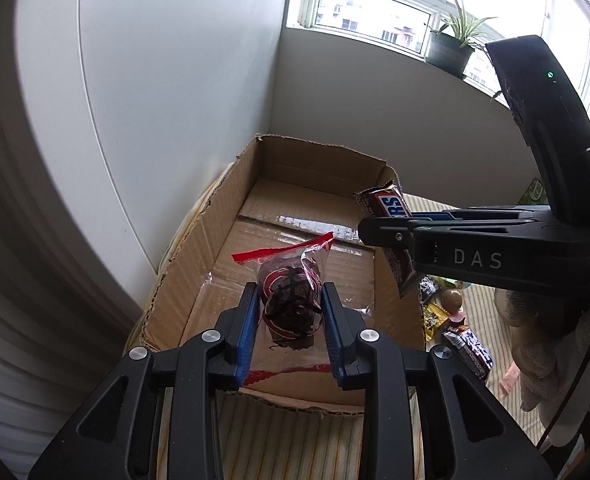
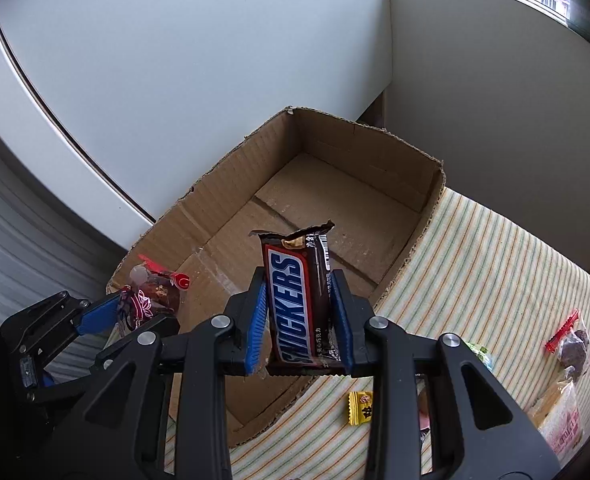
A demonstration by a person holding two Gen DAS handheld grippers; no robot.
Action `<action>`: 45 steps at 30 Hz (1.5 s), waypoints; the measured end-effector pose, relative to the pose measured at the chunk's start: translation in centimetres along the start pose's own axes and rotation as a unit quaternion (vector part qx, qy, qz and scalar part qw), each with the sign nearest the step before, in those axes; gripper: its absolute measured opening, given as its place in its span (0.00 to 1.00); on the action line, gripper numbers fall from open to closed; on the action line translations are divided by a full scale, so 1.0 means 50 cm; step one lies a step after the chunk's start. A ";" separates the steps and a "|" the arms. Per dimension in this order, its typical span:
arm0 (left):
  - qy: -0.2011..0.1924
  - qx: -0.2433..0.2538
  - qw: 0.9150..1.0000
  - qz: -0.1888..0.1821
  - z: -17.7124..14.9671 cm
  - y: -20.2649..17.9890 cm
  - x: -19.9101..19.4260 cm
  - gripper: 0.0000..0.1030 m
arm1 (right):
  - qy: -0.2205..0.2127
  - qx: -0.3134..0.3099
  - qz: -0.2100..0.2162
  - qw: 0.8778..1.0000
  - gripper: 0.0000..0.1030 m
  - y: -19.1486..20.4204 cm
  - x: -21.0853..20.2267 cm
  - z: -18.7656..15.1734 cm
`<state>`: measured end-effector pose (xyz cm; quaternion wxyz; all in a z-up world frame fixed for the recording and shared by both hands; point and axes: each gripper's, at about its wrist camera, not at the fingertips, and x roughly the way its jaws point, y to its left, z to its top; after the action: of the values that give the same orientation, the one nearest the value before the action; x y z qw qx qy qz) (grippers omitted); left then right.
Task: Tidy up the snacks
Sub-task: 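Carry both snacks into the cardboard box and open both grippers, then grasp the pink cake with the left gripper while the right grasps the blue-green packet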
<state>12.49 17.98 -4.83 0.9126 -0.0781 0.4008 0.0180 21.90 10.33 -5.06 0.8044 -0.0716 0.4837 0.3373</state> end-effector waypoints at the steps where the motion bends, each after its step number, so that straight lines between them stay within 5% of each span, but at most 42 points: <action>1: 0.001 0.000 1.000 0.001 -0.001 0.000 0.001 0.28 | 0.000 0.000 -0.002 1.000 0.31 0.001 0.003 0.001; 6: 0.005 -0.007 1.000 0.009 0.001 0.010 0.002 0.31 | -0.017 -0.004 -0.006 1.000 0.55 0.001 -0.011 0.004; 25: -0.021 0.004 1.000 -0.018 -0.015 -0.048 -0.070 0.31 | -0.046 0.002 -0.048 0.998 0.55 -0.020 -0.166 -0.071; 45: 0.007 0.076 0.992 -0.098 -0.094 -0.240 -0.092 0.31 | -0.013 0.078 -0.123 0.989 0.55 -0.247 -0.325 -0.376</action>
<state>7.11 5.53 -3.03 0.9105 -0.0474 0.3976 -0.1031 10.80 -15.07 -4.05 0.8492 -0.0629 0.4857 0.1974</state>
